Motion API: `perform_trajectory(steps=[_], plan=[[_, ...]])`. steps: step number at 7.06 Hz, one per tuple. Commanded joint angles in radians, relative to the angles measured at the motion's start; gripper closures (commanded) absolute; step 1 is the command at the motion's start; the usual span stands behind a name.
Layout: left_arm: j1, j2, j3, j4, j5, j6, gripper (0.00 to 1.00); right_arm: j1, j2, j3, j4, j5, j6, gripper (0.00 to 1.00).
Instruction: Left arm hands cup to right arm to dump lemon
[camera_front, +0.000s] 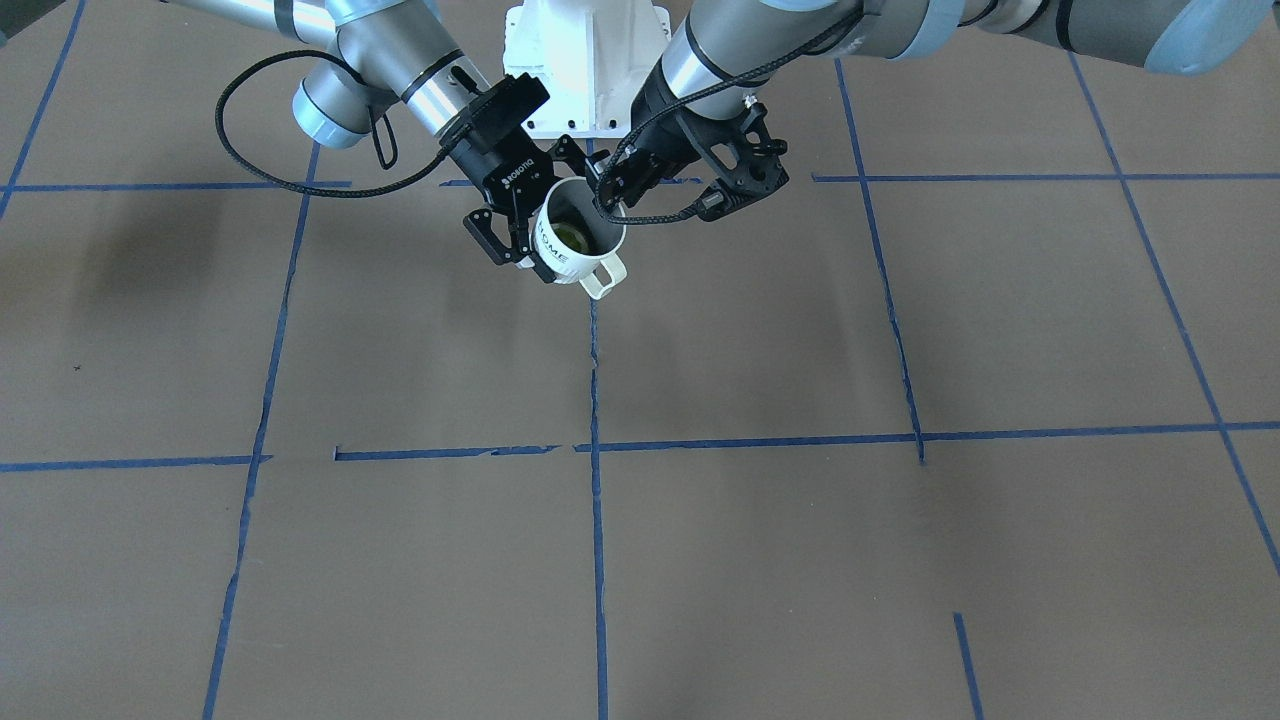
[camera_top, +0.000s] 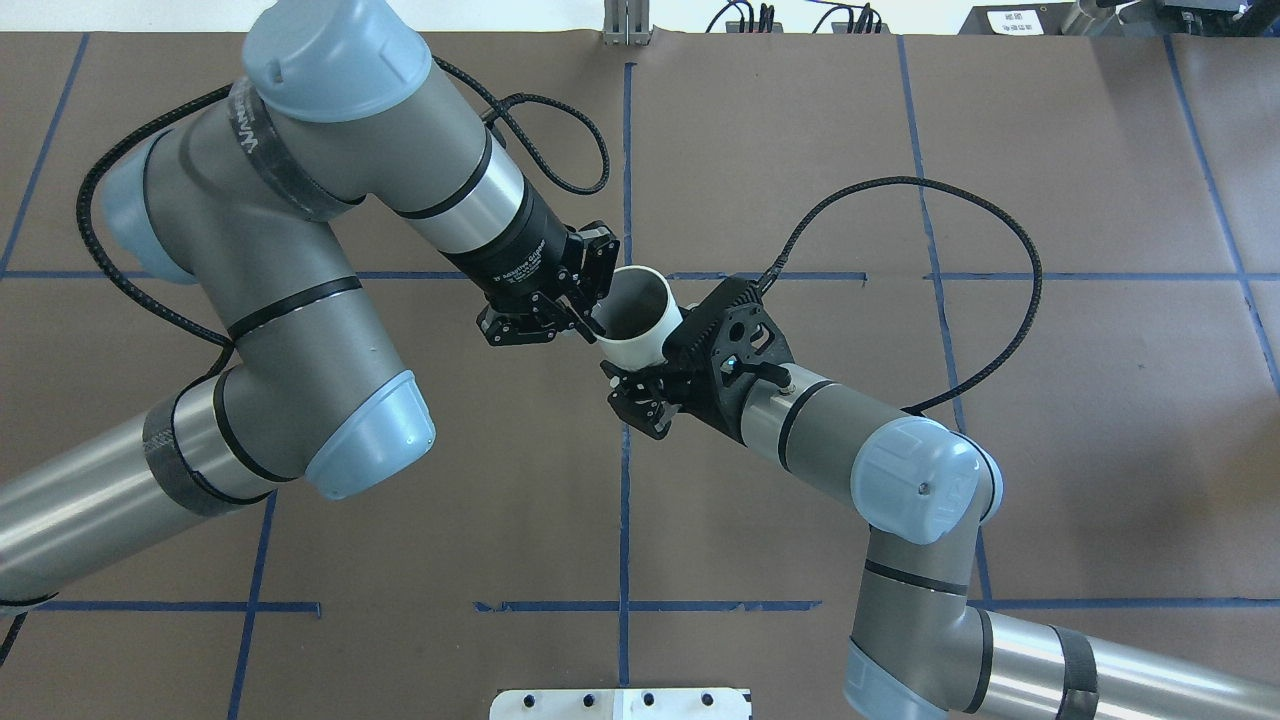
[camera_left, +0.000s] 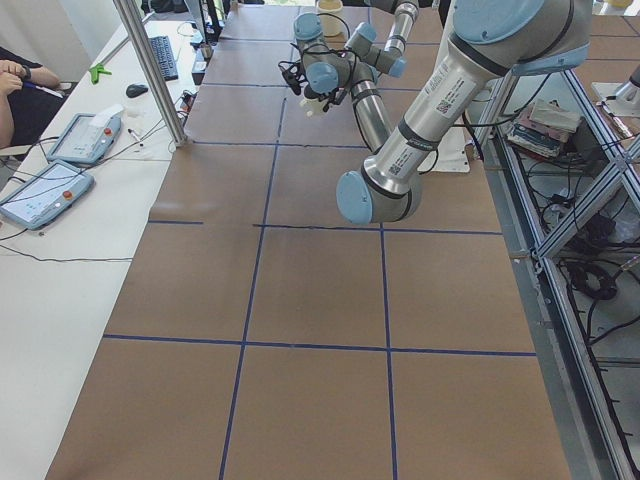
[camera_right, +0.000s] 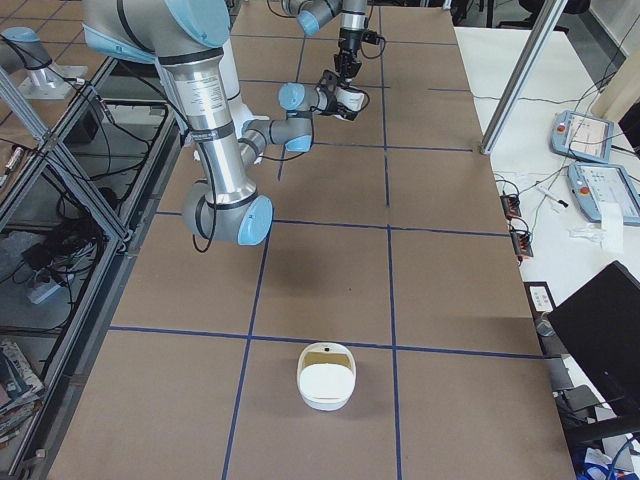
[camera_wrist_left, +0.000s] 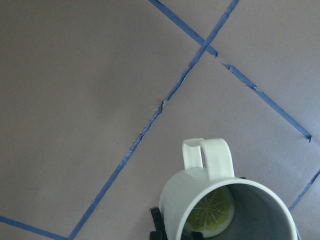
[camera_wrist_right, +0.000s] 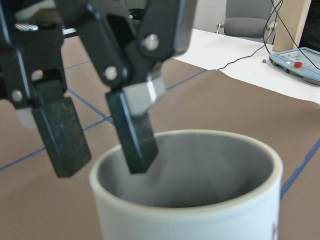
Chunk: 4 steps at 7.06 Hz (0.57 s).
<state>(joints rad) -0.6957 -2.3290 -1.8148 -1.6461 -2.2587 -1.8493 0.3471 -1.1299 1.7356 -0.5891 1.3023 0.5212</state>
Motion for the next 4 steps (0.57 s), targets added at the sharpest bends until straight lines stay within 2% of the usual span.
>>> perform_trajectory(steps=[1, 2, 3, 4], plan=[[-0.059, 0.019, -0.024, 0.005, -0.069, 0.005, 0.00, 0.000, -0.005, -0.002, 0.000, 0.000, 0.000, 0.79], [-0.062, 0.060, -0.037, 0.008, -0.070, 0.077, 0.00, 0.001, -0.002, 0.001, -0.001, 0.000, 0.002, 0.79], [-0.062, 0.138, -0.035, 0.011, -0.058, 0.201, 0.00, 0.007, -0.001, -0.001, -0.004, 0.000, 0.046, 0.85], [-0.074, 0.213, -0.037, 0.018, -0.056, 0.367, 0.00, 0.025, -0.011, -0.001, -0.006, 0.000, 0.069, 0.87]])
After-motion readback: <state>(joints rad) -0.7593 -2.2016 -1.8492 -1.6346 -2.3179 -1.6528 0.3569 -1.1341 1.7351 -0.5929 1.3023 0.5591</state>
